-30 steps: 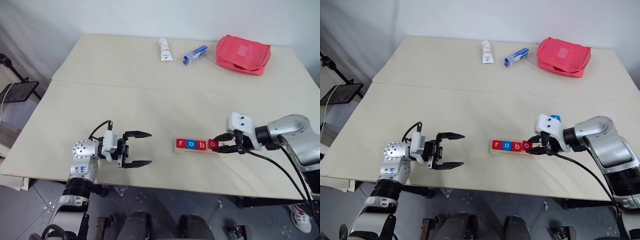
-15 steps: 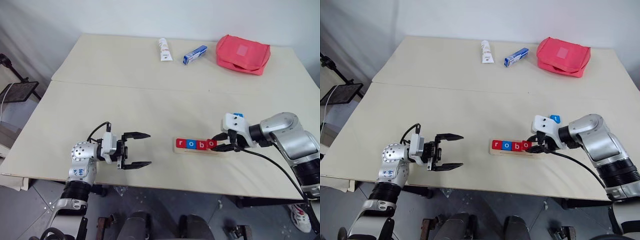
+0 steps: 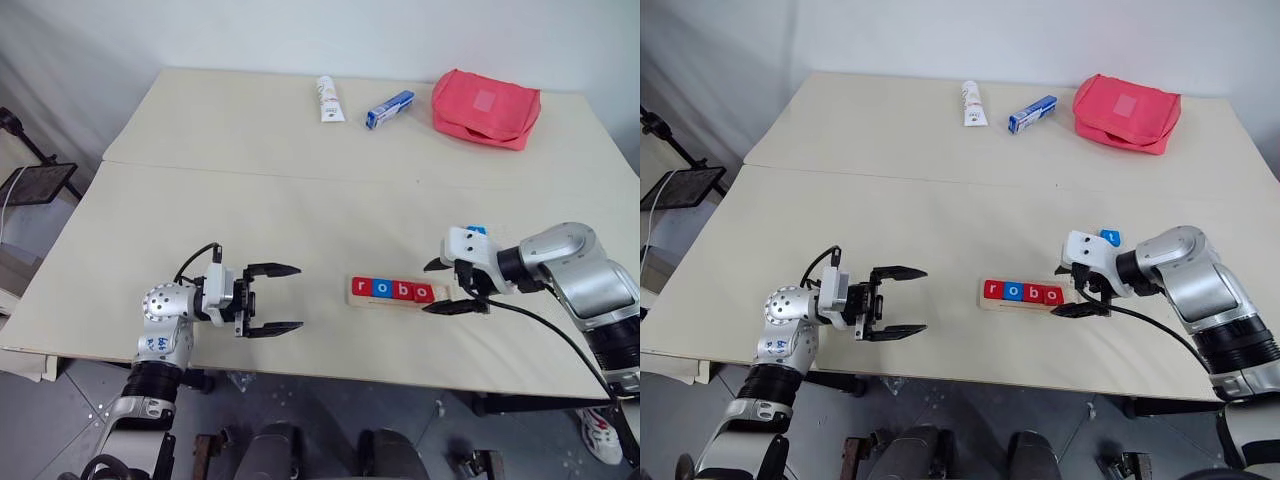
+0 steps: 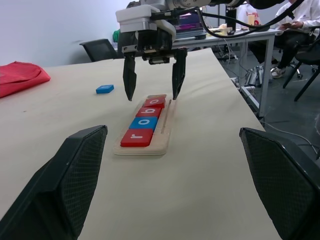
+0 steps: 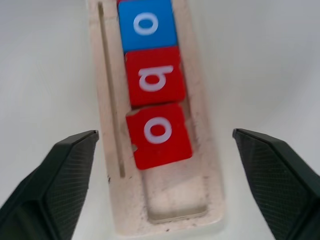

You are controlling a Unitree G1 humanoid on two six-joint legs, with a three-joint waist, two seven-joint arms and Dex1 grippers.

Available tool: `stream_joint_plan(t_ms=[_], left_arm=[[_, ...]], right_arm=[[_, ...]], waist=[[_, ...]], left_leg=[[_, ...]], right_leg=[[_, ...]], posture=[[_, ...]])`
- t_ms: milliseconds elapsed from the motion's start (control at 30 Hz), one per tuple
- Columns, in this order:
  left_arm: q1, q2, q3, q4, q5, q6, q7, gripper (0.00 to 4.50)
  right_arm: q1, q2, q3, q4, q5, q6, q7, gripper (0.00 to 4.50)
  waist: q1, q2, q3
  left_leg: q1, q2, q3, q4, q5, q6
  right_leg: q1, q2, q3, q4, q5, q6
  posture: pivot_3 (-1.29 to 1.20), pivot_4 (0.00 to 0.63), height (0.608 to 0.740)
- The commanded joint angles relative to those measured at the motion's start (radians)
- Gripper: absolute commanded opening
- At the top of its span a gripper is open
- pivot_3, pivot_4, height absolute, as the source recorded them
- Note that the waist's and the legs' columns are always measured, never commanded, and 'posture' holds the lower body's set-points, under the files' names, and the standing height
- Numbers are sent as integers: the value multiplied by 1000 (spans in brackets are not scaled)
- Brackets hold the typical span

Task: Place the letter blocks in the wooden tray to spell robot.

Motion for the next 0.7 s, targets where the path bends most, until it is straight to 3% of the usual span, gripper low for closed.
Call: stream_joint_plan(t_ms=[33, 167, 400, 600, 700], left_arm=[[-14, -4, 3, -4, -6, -8, 0, 4500], [-16, -5, 3, 0, -7, -9, -2, 4500], [-14, -5, 2, -2, -9, -8, -8, 4500], [-5, 2, 3, -14, -10, -4, -9, 4500], [-1, 5, 4, -21, -10, -2, -7, 4500]], right_arm=[[13, -10, -84, -95, 65, 54, -12, 4479], [73, -27, -122, -183, 125, 108, -3, 4479], [222, -54, -165, -305, 190, 153, -16, 2112], [235, -45, -142, -247, 162, 119, -36, 18], [219, -33, -126, -199, 142, 89, -43, 18]], waist=[[1, 0, 0], [2, 0, 0], [2, 0, 0], [0, 0, 0], [0, 0, 0]], left_leg=[[0, 0, 0, 0, 0, 0], [0, 0, 0, 0, 0, 0], [0, -1, -1, 0, 0, 0], [0, 0, 0, 0, 0, 0], [0, 0, 0, 0, 0, 0]], right_leg=[[0, 0, 0, 0, 0, 0], [0, 0, 0, 0, 0, 0], [0, -1, -1, 1, 0, 0], [0, -1, -1, 1, 0, 0], [0, -1, -1, 0, 0, 0]], posture=[[0, 150, 740], [0, 150, 740], [0, 150, 740], [0, 150, 740], [0, 150, 740]])
